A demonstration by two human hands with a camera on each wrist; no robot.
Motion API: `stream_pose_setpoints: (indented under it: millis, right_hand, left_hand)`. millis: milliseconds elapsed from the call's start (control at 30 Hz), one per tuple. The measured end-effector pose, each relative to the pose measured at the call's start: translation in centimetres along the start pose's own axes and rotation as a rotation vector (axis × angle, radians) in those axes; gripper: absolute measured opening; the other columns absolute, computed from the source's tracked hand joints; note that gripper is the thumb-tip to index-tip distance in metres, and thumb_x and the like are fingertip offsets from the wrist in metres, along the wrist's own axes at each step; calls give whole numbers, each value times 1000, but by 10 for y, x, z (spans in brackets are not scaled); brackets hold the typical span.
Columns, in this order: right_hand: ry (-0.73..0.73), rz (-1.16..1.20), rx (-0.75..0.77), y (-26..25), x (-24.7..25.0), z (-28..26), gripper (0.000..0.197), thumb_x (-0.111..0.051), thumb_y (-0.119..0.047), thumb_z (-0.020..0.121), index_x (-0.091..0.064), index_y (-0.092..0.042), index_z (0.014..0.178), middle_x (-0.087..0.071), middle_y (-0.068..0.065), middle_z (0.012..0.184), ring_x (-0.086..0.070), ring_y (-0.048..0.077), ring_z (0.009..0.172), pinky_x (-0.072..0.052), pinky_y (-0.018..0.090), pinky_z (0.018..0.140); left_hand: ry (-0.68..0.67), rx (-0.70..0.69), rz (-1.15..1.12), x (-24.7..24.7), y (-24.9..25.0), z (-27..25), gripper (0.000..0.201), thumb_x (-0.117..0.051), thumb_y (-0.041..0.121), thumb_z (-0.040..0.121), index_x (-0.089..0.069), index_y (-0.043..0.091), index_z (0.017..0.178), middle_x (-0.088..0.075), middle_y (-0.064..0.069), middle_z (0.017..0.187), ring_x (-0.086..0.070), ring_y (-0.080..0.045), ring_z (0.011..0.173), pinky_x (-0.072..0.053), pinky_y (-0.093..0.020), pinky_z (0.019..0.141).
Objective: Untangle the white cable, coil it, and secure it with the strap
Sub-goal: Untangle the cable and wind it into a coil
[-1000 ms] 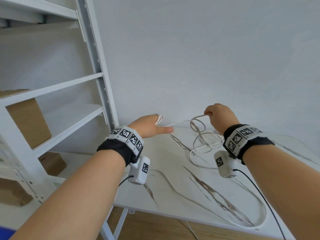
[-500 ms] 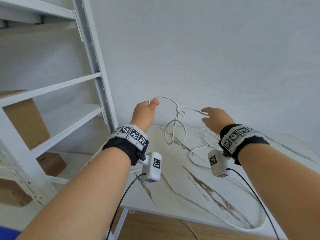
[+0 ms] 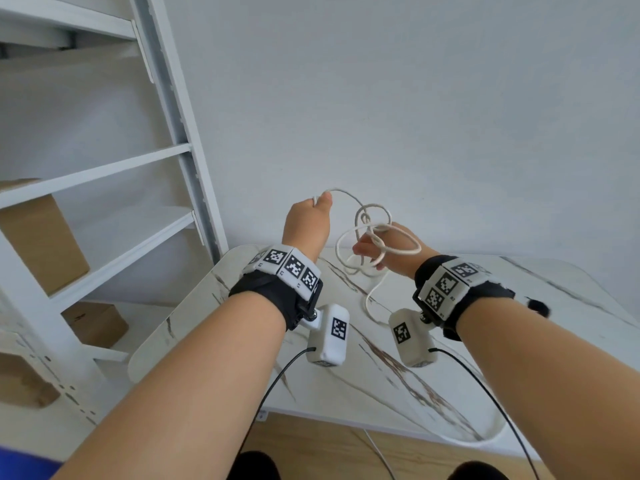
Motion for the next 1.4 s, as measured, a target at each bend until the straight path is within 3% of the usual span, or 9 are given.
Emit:
stream_pose_setpoints:
  millis: [200,533,667,733,833,967,1067,1200,1400]
  right_hand:
    - [-60,253,-139,15,14,-21,20,-52,-10,95,-67,2,90,-71,12,74,-66,13,48,-54,18,50]
    - [299,306,-447,40,51,-34,21,-44,-2,92,-65,3,93,-64,12,65,-53,22,48,-46,28,47]
    - [451,269,-477,45,62,-38,21,-43,-4,94,-62,-1,85,-69,16,74,-58,24,52,-57,37,61]
    - [535,282,-515,44,68,-40,25,-42,-2,93,-56,-4,72,-72,20,81,-63,29,60,-61,45,73]
    - [628,345,-546,39,72,-43,26,-39,2,90,-48,-5,67,-71,23,84,-63,31,61,-60,50,76]
    - [553,283,-587,34,61,-39,25,-41,-1,91,-47,-7,68,-73,17,84,-67,32,66,-60,47,76]
    - [501,154,-582,36,54,-33,18,-45,-2,87,-62,0,82,-74,16,86,-72,35,77,-60,47,78]
    - [423,98,-548,30,50,-23,25,-42,0,90,-61,-3,107,-73,17,92,-73,33,79,-59,42,82]
    - [310,-51,-328,24,38,3,59,-54,-10,92,-36,-14,148,-34,9,152,-54,24,118,-39,22,82]
  left_hand:
    - [147,37,33,6,-6,9,45,-39,36,101,-64,-1,104,-64,-18,98,-59,-35,99,-38,-31,74]
    - [242,59,42,23,-7,14,45,-36,35,102,-65,1,110,-65,-18,114,-58,-35,106,-43,-34,86]
    - [221,26,46,21,-3,14,45,-36,35,102,-64,1,105,-65,-19,110,-59,-35,101,-39,-31,76]
    - [214,19,56,21,-3,13,44,-36,35,102,-64,1,105,-65,-19,109,-59,-36,101,-39,-32,76]
    - [206,25,72,25,-7,13,45,-36,36,102,-63,0,104,-65,-19,108,-60,-36,101,-43,-34,79]
    - [109,49,18,27,-12,19,41,-40,35,100,-67,4,102,-65,-14,93,-58,-33,91,-42,-33,78]
    - [-8,28,5,20,-10,17,34,-43,36,98,-70,15,100,-50,0,65,-49,-24,73,-37,-27,72]
    - [-138,32,-6,9,-10,17,35,-43,38,97,-70,16,103,-41,1,55,-37,-17,51,-33,-26,55]
    - [-297,47,-105,-7,-14,24,34,-42,38,97,-69,18,107,-30,9,45,-23,-10,38,-22,-20,40]
Point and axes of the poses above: each hand's wrist, its own z-axis towards the middle knuckle, its own x-axis out of the back of the hand, y = z × x, the point moved 2 cm from there along z, towards the middle knuckle
